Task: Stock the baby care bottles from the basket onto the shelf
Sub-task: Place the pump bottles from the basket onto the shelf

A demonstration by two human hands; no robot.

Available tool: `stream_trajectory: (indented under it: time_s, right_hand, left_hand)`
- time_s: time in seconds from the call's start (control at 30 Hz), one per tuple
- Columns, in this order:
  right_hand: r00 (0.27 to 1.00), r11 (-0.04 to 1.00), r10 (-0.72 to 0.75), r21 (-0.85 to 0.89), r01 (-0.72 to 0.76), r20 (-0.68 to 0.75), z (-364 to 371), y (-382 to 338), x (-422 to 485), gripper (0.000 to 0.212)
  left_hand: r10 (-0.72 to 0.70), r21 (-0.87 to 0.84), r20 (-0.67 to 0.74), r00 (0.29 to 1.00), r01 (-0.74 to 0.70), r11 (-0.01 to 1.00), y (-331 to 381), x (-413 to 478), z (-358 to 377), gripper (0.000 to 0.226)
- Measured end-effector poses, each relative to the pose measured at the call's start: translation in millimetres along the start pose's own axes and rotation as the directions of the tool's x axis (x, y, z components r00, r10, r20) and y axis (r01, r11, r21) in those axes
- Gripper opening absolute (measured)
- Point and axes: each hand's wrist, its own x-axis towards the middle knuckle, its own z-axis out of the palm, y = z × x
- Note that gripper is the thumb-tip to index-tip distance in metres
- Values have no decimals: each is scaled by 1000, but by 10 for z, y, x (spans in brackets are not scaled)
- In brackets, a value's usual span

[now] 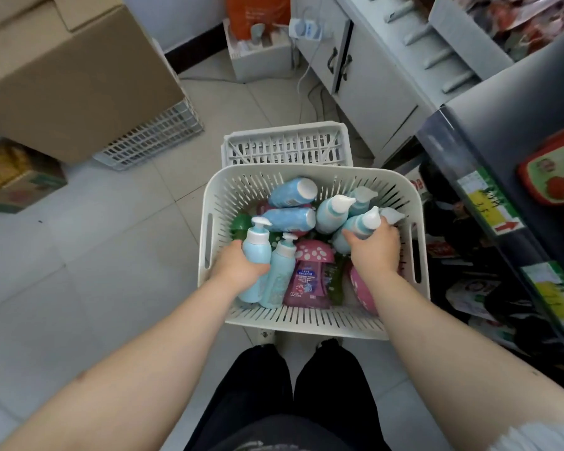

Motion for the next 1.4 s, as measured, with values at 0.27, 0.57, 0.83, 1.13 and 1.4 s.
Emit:
stream_trajectory:
  time_s: [0.27, 0.57, 0.83, 1.13, 1.4]
  right_hand:
    - [997, 958, -70, 280, 60, 23, -319, 15, -464, 35]
    - [989, 908, -92, 397, 132, -118, -1140, -334, -1119, 38]
    - [890, 860, -135, 394, 324, -435, -2047, -692, -1618, 25]
    - [690, 874, -168, 217, 434, -704, -3217, -873, -2190, 29]
    - [578, 883, -176, 132, 451, -797, -4101, -786, -2541, 30]
  left_hand:
    - [188, -255, 67, 980, -165, 953, 191, -315, -389, 68]
    - [469, -272, 97, 878, -430, 861, 642, -828, -789, 69]
    - [700, -335, 66, 711, -645, 687, 1247, -1418, -1019, 58]
    - [894, -303, 88, 440, -843, 445, 2049, -2293, -1107, 51]
    - [965, -390, 121, 234, -882, 263, 2629, -3108, -974, 47]
